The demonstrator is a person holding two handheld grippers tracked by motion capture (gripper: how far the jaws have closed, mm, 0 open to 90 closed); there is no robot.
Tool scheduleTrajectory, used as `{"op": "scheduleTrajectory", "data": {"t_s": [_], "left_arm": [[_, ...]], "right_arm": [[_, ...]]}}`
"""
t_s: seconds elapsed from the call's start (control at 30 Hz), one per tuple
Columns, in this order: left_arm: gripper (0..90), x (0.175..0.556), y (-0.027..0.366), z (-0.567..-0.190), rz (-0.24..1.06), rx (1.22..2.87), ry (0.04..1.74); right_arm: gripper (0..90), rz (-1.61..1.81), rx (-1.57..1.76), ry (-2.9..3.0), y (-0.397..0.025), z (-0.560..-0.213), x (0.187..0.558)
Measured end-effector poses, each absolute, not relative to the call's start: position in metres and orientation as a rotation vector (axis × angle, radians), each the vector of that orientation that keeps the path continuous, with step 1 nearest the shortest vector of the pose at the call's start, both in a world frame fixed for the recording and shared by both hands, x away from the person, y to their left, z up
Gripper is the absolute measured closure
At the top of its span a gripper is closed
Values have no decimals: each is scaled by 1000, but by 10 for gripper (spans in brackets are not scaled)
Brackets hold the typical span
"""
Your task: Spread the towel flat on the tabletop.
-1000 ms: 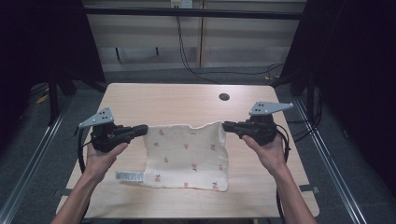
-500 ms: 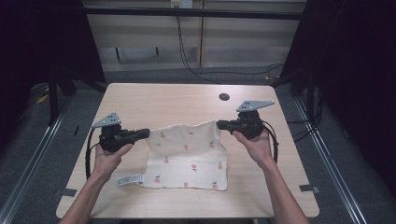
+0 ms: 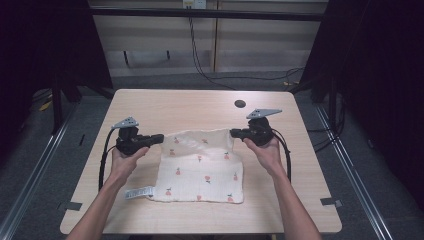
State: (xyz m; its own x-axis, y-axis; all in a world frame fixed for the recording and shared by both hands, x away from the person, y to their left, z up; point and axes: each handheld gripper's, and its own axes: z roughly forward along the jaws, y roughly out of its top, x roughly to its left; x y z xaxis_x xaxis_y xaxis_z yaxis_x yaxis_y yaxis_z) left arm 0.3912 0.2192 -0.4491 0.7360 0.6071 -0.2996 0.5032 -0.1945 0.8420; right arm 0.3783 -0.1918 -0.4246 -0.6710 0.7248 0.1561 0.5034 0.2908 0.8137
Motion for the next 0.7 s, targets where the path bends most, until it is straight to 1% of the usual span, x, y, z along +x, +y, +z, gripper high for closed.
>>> {"op": "scheduleTrajectory", "data": {"t_s": [0.13,0.23,0.47,0.6,0.7], "left_arm": [[879,398,218,-459,94,1875,866],[880,401,216,-464,84,1861,884],[880,407,210,-471,93,1875,893],[879,413,211,-479,81,1865,917],[876,415,212,-481,82,1871,921]], "right_arm": [[894,1284,1153,2321,-190,-433,387],[894,1255,1171,2327,-191,-437,392],[894,1240,1215,2315,-194,-444,404],[891,1188,1259,2320,-195,-457,410],[882,1155,1259,2316,-195,-458,412]]}}
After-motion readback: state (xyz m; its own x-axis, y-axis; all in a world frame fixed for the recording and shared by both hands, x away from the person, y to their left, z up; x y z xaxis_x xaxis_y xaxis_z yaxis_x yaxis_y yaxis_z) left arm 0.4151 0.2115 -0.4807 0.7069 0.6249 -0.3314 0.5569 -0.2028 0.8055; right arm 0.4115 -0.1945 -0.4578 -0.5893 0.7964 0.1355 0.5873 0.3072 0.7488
